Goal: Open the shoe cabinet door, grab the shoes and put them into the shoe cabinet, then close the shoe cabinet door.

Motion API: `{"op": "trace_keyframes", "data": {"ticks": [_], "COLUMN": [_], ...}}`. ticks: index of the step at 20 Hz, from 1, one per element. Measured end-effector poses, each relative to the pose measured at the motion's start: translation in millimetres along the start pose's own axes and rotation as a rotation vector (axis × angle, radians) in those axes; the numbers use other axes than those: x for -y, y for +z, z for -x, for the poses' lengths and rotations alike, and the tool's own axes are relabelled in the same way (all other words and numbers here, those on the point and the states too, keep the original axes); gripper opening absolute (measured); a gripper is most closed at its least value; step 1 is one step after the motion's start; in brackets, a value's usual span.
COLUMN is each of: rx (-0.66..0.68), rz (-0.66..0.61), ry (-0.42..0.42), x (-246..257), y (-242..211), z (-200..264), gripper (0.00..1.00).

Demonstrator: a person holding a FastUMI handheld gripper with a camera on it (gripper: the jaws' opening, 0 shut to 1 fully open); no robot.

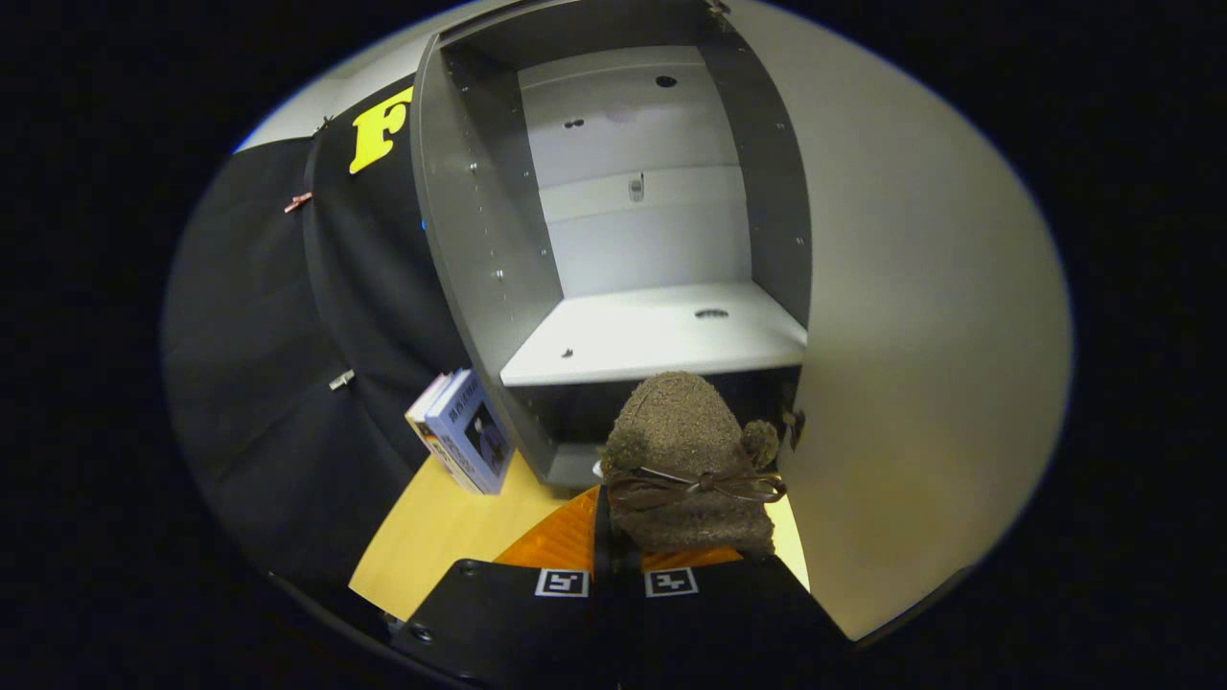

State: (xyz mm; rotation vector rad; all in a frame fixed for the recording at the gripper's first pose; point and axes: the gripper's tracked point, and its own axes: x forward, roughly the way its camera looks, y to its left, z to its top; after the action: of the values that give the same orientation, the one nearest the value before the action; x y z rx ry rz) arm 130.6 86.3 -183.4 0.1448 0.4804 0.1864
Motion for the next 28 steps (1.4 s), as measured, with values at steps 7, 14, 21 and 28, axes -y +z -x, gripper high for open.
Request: {"op": "trace_keyframes", "data": {"ticks": [7, 14, 21, 28], "rx": [0.061, 0.013, -0.041, -0.111], "rz": [0.024, 0.05, 0.113, 0.058], "ry": [-0.014, -0.05, -0.141, -0.124], "x": [-6, -2, 26, 12], "y": [111, 147, 133, 115], "z": [-88, -197, -269, -280], "gripper": [0.06, 0.06, 0.06, 0.35]}}
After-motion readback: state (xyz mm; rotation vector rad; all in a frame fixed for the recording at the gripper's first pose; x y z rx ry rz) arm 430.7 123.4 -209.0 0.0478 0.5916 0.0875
